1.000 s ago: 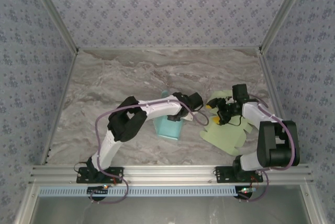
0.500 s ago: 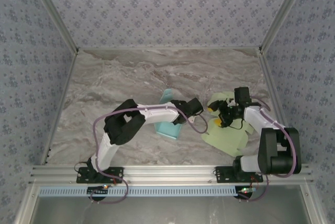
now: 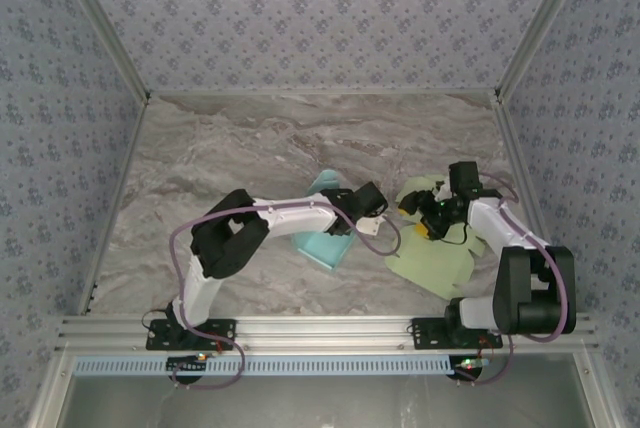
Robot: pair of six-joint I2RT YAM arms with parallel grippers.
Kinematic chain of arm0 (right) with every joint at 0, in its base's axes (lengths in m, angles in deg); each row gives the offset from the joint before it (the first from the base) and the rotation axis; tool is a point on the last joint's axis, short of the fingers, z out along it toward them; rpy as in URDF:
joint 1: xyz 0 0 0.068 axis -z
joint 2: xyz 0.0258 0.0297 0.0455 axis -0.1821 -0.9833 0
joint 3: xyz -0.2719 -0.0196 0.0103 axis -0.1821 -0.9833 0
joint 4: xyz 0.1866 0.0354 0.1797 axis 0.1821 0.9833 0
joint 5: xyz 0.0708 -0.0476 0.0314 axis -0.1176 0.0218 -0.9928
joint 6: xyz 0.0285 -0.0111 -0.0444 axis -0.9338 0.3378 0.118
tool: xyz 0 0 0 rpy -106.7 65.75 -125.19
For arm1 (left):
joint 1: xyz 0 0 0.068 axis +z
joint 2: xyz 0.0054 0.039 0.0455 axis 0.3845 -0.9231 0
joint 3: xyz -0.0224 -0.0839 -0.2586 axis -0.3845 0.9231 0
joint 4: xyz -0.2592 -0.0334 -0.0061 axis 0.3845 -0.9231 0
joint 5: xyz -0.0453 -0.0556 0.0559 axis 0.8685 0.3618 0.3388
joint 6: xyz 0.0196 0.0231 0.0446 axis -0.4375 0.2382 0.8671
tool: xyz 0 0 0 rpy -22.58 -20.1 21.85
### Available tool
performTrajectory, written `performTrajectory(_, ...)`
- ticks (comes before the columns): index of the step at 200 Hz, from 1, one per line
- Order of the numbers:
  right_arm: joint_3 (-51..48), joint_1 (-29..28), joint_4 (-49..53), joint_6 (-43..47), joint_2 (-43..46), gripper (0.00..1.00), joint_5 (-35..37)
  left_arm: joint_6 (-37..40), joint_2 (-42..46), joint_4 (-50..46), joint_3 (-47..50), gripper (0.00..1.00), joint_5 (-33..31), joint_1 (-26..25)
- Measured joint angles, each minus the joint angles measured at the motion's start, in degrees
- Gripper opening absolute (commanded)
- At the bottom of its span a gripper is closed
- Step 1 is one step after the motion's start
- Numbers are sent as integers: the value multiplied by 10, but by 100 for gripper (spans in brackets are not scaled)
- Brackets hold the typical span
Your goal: Fold the paper box
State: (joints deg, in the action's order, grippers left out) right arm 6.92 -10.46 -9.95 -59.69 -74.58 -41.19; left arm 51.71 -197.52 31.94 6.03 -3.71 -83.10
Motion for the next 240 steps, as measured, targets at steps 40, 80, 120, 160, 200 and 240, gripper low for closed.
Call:
performTrajectory(40, 7, -1, 3, 41, -4, 67, 13, 8, 31, -5, 0, 51, 4, 0)
performTrajectory(80, 34, -16, 9, 81, -17, 67, 30, 11, 96, -7, 1, 53, 3, 0)
performTrajectory(120, 67, -65, 7, 157, -19, 66, 55, -24, 165, -5, 7, 52, -4, -1)
performTrajectory(160, 98, -156, -40, 299, -32, 72, 91, -193, 342, 16, 100, 57, 82, 10)
performTrajectory(200, 98, -276, -102, 481, -54, 70, 150, -415, 616, 87, 269, 79, 187, 85)
performTrajectory(240, 109, -292, -127, 608, -108, 62, 197, -584, 739, 100, 398, 94, 244, 160)
